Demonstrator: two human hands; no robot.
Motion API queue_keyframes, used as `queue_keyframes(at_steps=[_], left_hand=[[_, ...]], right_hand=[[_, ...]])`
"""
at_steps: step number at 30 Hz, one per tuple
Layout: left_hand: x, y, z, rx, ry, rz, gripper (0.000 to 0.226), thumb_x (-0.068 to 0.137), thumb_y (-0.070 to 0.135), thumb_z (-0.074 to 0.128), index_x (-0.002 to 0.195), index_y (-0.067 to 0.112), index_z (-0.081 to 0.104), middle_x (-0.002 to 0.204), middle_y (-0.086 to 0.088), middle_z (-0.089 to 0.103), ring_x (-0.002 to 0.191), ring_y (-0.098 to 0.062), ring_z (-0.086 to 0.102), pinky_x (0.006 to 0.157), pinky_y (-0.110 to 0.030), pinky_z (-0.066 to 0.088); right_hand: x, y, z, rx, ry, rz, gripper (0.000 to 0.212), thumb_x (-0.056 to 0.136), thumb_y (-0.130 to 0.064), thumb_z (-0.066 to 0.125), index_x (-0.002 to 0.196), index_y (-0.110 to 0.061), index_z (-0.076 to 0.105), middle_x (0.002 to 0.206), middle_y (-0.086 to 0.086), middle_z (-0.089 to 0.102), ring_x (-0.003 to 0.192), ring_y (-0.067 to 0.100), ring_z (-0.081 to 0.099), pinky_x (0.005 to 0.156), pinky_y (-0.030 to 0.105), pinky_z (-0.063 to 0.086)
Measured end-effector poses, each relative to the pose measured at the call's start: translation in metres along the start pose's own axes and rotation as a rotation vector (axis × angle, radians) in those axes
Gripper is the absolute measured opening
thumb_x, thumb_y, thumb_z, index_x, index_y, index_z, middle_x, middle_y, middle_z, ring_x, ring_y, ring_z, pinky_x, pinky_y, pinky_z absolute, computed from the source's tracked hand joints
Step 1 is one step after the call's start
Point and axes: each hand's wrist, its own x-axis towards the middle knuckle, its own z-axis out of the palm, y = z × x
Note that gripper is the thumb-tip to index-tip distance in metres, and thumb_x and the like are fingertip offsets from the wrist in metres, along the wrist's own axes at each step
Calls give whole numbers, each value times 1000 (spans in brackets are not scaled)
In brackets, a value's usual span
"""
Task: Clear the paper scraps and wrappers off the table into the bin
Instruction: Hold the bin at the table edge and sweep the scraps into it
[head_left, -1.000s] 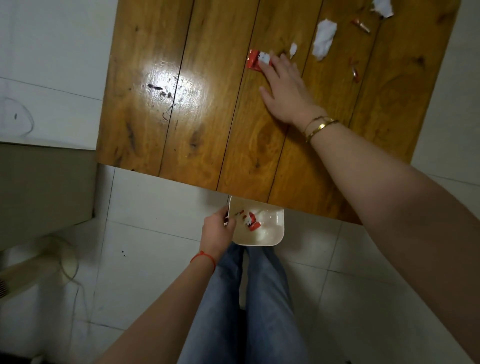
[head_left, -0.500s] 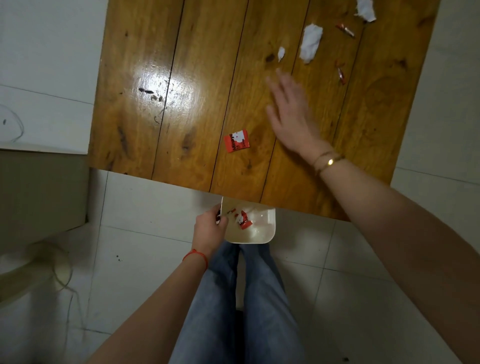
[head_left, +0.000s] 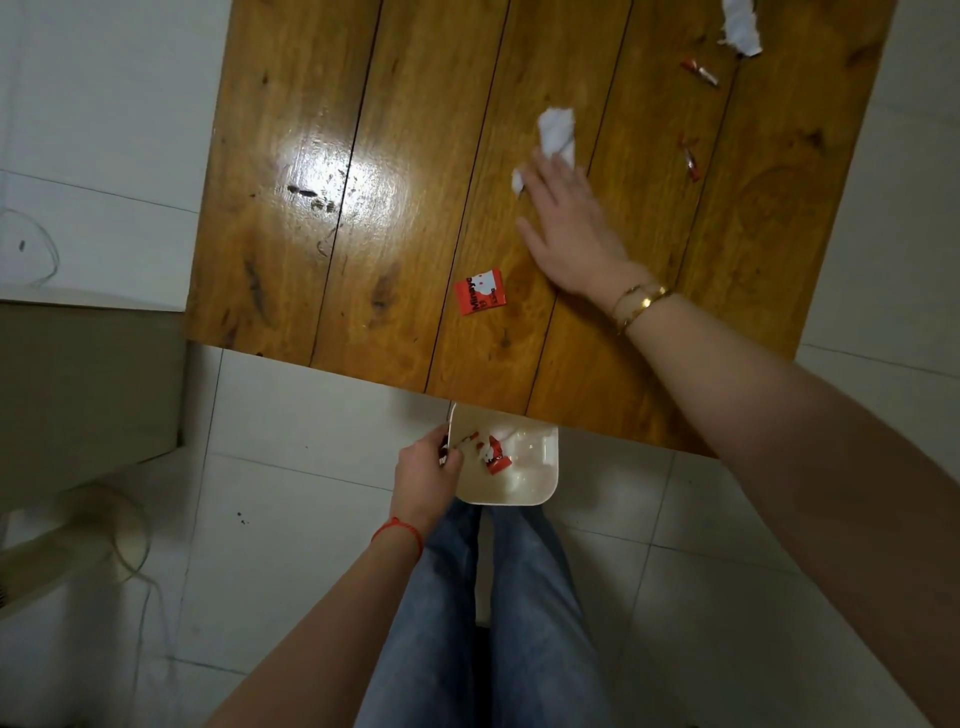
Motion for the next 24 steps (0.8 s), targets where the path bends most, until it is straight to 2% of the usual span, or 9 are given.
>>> queue_keyframes(at_steps=[4, 7, 11, 14, 17, 21, 24], left_hand=[[0, 3, -4, 6, 12, -7, 32, 93, 19, 49, 123, 14, 60, 115, -7, 68, 103, -24, 65, 82, -27, 51], [-2, 4, -9, 2, 22, -10, 32, 93, 17, 49, 122, 13, 61, 114, -8, 69, 102, -24, 65, 87, -34, 52], [-4, 0, -15, 29, 56, 19, 30, 90, 14, 49, 115, 13, 65, 106, -9, 71, 87, -17, 63, 77, -27, 52], [-7, -5, -17, 46, 63, 35, 29, 91, 16, 50, 115, 13, 65, 106, -11, 72, 89, -20, 65, 75, -25, 50], [-11, -7, -19, 37, 65, 27, 30, 92, 18, 49, 117, 11, 64, 109, -12, 71, 97, -26, 66, 83, -33, 53], [-13, -12, -23, 5, 84, 24, 29, 91, 14, 50, 115, 8, 64, 109, -13, 70, 97, -25, 66, 83, -30, 51], [-13, -17, -27, -7, 97, 4, 27, 91, 15, 50, 112, 6, 65, 108, -14, 70, 90, -22, 63, 79, -26, 49]], right_hand=[[-53, -23, 26, -29, -74, -142, 58, 101, -43, 25, 151, -14, 19, 160, 9, 14, 147, 23, 8, 120, 39, 4], [-95, -41, 46, -56, -151, -250, 59, 101, -45, 21, 151, -16, 16, 160, 7, 11, 148, 22, 4, 120, 42, 6], [-140, -59, 66, -109, -226, -358, 60, 101, -45, 21, 152, -16, 10, 161, 6, 3, 148, 21, -5, 120, 41, 2], [-168, -67, 74, -98, -243, -403, 59, 102, -43, 26, 152, -15, 15, 161, 6, 10, 148, 20, -1, 120, 40, 0], [-179, -75, 75, -22, -214, -411, 55, 102, -39, 30, 150, -14, 21, 160, 7, 15, 147, 20, 7, 121, 38, 4], [-159, -85, 62, 69, -112, -309, 56, 101, -34, 34, 152, -15, 16, 160, 7, 12, 148, 20, 7, 120, 36, 6], [-139, -93, 57, 43, -116, -318, 56, 101, -34, 34, 152, -20, 16, 160, 7, 12, 147, 24, 9, 120, 38, 8]])
